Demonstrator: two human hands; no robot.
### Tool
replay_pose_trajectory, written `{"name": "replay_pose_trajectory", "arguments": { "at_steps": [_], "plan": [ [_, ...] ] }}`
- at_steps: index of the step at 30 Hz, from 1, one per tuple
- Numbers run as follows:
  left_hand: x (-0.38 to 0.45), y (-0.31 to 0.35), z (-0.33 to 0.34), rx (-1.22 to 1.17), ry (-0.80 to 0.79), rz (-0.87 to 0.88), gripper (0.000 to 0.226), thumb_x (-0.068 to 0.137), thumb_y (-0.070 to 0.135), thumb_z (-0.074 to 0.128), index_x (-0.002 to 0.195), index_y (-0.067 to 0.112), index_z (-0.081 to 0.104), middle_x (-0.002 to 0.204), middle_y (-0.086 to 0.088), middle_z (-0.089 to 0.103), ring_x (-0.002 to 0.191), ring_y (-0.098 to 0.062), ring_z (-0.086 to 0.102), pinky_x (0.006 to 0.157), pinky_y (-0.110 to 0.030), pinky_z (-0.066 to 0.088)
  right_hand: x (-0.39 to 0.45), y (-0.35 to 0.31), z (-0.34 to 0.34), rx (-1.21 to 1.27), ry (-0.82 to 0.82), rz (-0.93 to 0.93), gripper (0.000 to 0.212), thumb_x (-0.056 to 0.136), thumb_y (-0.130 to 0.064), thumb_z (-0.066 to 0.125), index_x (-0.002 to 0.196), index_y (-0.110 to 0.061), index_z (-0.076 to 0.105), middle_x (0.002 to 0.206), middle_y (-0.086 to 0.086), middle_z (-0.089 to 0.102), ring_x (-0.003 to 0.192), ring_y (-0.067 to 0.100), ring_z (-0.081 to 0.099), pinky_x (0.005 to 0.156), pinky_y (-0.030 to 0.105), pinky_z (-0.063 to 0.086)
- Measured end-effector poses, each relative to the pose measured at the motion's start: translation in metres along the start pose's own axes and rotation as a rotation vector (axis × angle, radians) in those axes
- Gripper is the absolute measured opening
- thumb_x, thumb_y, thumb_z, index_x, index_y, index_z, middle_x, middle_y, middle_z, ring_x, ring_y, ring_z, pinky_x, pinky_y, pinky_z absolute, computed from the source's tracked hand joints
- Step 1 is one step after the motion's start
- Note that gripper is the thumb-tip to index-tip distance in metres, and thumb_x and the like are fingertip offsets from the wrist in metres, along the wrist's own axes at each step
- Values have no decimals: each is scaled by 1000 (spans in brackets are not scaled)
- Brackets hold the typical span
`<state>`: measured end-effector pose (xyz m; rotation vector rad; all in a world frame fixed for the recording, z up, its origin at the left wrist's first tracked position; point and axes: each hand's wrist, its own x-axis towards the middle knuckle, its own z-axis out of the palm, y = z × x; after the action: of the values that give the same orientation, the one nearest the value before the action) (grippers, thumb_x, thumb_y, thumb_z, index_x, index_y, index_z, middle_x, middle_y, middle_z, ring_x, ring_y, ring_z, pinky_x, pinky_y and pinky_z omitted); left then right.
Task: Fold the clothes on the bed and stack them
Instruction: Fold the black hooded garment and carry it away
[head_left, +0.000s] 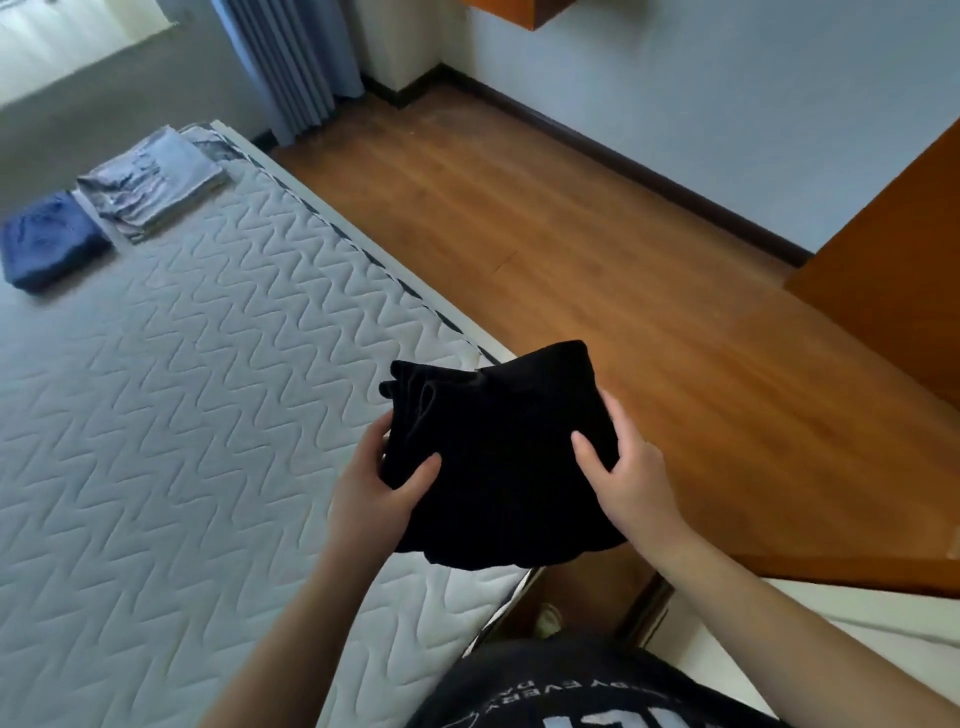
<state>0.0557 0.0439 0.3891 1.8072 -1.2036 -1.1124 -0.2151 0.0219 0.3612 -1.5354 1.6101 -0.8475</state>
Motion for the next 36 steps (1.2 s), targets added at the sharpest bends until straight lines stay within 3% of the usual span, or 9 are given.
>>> {"name": "replay_pose_trajectory", "arguments": {
  "at_steps": [5, 7, 10, 16, 20, 24, 29, 32, 36],
  "plan": [
    [24, -2, 15, -51, -37, 24, 50, 77, 41, 75, 116, 60, 51, 102, 25, 68, 92, 2, 68, 83, -42, 60, 15, 17, -3, -12, 8, 18, 56, 98, -40, 54, 149, -37, 31, 135, -21, 54, 119, -7, 53, 95, 18, 51],
    [37, 3, 28, -60, -78, 55, 50, 78, 38, 75, 121, 52, 53, 103, 19, 70, 93, -2, 69, 84, -41, 59, 20, 21, -9, -4, 21, 42, 56, 97, -42, 53, 148, -37, 31, 126, -34, 53, 112, -16, 52, 85, 7, 48],
    [55, 17, 50, -64, -129, 95, 51, 80, 34, 76, 119, 57, 52, 103, 21, 69, 94, -1, 68, 85, -38, 58, 28, 26, -26, -18, 83, 34, 57, 97, -44, 52, 148, -40, 29, 117, -52, 45, 107, -24, 50, 78, 0, 43],
    [84, 46, 99, -76, -225, 103, 54, 75, 43, 74, 125, 46, 53, 105, 15, 70, 96, -5, 69, 86, -41, 58, 45, 54, -74, -25, 188, 108, 56, 97, -43, 53, 148, -39, 31, 135, -21, 53, 118, -5, 54, 94, 22, 52],
    [102, 69, 137, -56, -228, 88, 54, 74, 45, 74, 123, 50, 53, 106, 18, 69, 96, -4, 69, 85, -41, 59, 66, 80, -98, 4, 197, 133, 57, 97, -41, 53, 149, -35, 32, 140, -16, 52, 123, 0, 53, 99, 29, 52],
    [122, 90, 179, -44, -171, 60, 50, 76, 43, 75, 121, 50, 54, 104, 20, 69, 94, -4, 69, 84, -42, 59, 110, 107, -126, 45, 147, 140, 57, 96, -44, 53, 149, -35, 32, 139, -22, 49, 121, -8, 49, 99, 20, 48],
    [132, 123, 220, -100, -32, -15, 47, 79, 34, 77, 118, 49, 57, 103, 16, 70, 93, -6, 70, 84, -44, 59, 168, 120, -166, 64, 47, 70, 62, 94, -47, 58, 148, -37, 31, 122, -45, 43, 109, -27, 44, 82, -3, 38],
    [132, 137, 234, -154, 51, -53, 49, 73, 36, 76, 118, 46, 58, 103, 14, 72, 93, -9, 71, 84, -44, 59, 198, 124, -185, 67, -15, 46, 63, 92, -54, 57, 147, -42, 30, 118, -55, 40, 108, -29, 43, 79, -5, 37],
    [130, 140, 231, -209, 119, -74, 48, 71, 39, 76, 115, 49, 60, 103, 11, 73, 94, -11, 72, 83, -42, 59, 222, 123, -190, 116, -106, 46, 60, 92, -58, 55, 145, -49, 29, 132, -38, 46, 117, -15, 49, 83, 5, 45]
  ]
}}
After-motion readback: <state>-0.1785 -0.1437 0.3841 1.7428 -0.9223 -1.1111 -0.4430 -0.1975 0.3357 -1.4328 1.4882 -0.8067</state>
